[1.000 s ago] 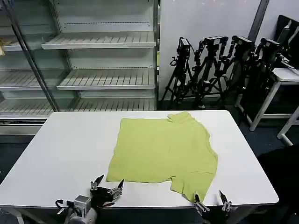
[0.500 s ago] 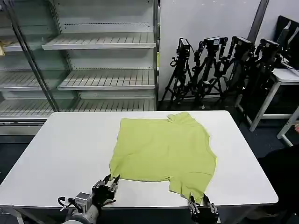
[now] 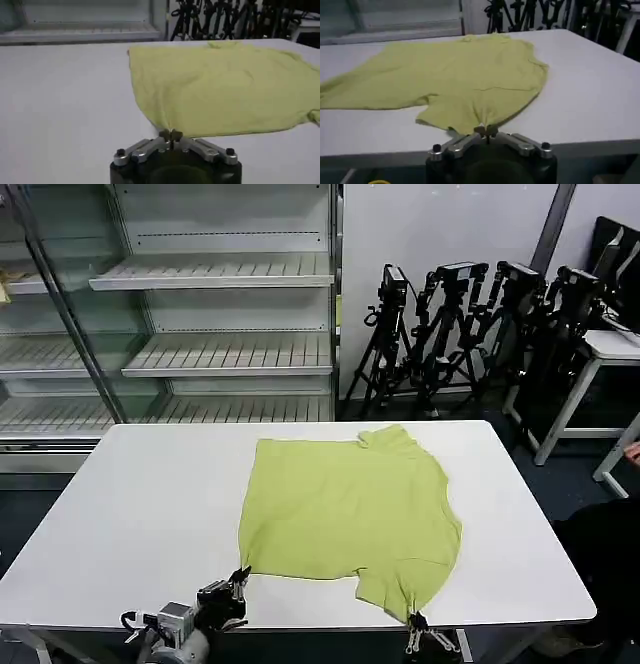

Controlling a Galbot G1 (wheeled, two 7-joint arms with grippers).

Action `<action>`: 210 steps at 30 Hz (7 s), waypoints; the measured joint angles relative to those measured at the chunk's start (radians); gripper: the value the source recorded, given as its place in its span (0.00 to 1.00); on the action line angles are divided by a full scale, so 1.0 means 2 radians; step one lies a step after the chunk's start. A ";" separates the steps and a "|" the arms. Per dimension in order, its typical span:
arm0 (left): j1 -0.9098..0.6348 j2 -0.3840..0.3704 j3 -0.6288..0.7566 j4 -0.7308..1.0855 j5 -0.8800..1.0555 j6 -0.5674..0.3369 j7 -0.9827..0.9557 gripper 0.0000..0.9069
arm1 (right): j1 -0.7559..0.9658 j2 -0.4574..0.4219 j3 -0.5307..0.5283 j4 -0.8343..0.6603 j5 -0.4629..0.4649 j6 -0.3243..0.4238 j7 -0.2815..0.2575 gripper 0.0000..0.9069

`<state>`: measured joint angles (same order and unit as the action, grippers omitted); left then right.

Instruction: Fold and organize the clothes.

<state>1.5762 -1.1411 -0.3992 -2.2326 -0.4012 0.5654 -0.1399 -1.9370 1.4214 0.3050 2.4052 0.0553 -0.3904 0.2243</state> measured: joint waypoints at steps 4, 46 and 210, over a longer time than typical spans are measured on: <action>0.016 0.004 -0.008 -0.022 -0.004 -0.001 0.000 0.04 | -0.019 -0.002 -0.001 0.024 -0.013 0.008 0.000 0.00; 0.036 0.090 -0.070 -0.063 -0.087 -0.054 0.010 0.04 | 0.167 -0.123 0.108 -0.021 0.165 0.003 -0.027 0.00; 0.081 0.069 -0.146 -0.052 -0.046 -0.060 -0.027 1.00 | 0.102 -0.149 0.104 0.007 0.107 -0.036 0.020 1.00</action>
<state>1.7376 -1.0022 -0.6912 -2.3362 -0.4939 0.4449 -0.1937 -1.7324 1.1238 0.5132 2.4189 0.2693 -0.4630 0.2640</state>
